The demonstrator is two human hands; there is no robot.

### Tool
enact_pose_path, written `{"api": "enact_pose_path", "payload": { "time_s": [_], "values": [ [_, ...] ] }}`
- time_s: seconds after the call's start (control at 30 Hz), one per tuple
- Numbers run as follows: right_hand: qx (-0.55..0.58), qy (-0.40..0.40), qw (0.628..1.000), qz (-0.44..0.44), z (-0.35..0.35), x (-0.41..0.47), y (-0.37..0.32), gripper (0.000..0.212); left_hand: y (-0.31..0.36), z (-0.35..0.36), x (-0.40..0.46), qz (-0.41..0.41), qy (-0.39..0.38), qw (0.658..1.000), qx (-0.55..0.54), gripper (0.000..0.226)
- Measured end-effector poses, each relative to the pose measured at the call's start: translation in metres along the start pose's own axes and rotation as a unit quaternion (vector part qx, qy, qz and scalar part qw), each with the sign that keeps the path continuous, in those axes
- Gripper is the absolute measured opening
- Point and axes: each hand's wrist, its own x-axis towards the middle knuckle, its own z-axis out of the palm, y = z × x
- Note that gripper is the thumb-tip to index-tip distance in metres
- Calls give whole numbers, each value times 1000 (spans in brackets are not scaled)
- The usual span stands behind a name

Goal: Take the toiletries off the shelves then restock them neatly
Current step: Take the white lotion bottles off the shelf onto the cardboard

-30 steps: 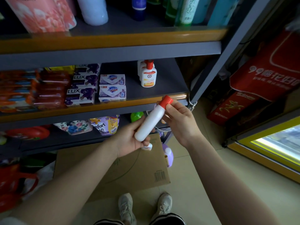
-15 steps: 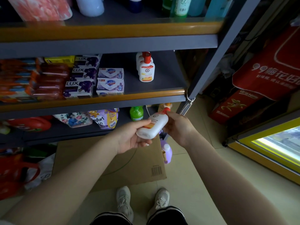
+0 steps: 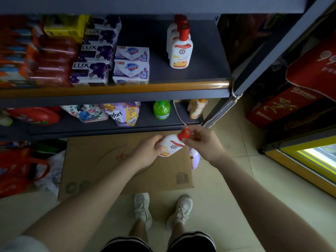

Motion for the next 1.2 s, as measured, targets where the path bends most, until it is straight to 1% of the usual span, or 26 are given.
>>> {"api": "enact_pose_path", "payload": {
  "time_s": [0.1, 0.13, 0.2, 0.33, 0.4, 0.53, 0.7, 0.8, 0.87, 0.93, 0.97, 1.03, 1.07, 1.1, 1.13, 1.2],
  "values": [
    [-166, -2, 983, -77, 24, 7, 37, 18, -14, 10, 13, 11, 41, 999, -3, 30],
    [-203, -5, 975, -89, 33, 10, 50, 20, -19, 11, 17, 10, 46, 999, -5, 28],
    [-249, -16, 965, -77, 48, 19, 78, 25, -32, 10, 24, 8, 56, 998, -6, 23],
    [-304, -25, 952, -14, 73, 40, 121, 25, -59, 6, 39, -23, 114, 993, -34, 13],
    [-330, -38, 943, 0, 82, 48, 133, 25, -66, 5, 42, -35, 126, 989, -67, 14],
    [-346, -37, 937, 33, 90, 56, 144, 35, -70, 1, 43, -11, 130, 986, -101, 18],
    [-366, -54, 926, 70, 95, 55, 151, 30, -70, -14, 40, 16, 136, 987, -85, 19],
    [-387, -44, 920, 44, 92, 57, 140, 37, -59, -24, 39, 42, 155, 984, -73, 19],
    [-369, -4, 929, 28, 86, 57, 121, 33, -46, -35, 37, 104, 176, 979, -14, 21],
    [-322, 50, 945, 7, 77, 57, 97, 25, -32, -50, 37, 171, 210, 959, 82, 30],
    [-290, 77, 954, -5, 72, 57, 83, 23, -26, -61, 38, 206, 238, 940, 132, 33],
    [-215, 121, 968, -39, 61, 59, 52, 19, -15, -81, 44, 266, 296, 889, 226, 37],
    [-184, 138, 971, -63, 56, 61, 35, 17, -10, -90, 49, 279, 317, 866, 267, 40],
    [-158, 153, 972, -87, 51, 63, 18, 15, -7, -98, 54, 280, 326, 851, 302, 44],
    [-138, 169, 970, -109, 46, 66, 2, 14, -4, -104, 60, 272, 323, 843, 333, 51],
    [-109, 199, 963, -145, 36, 74, -25, 14, 1, -110, 69, 253, 291, 840, 382, 69]
  ]
}}
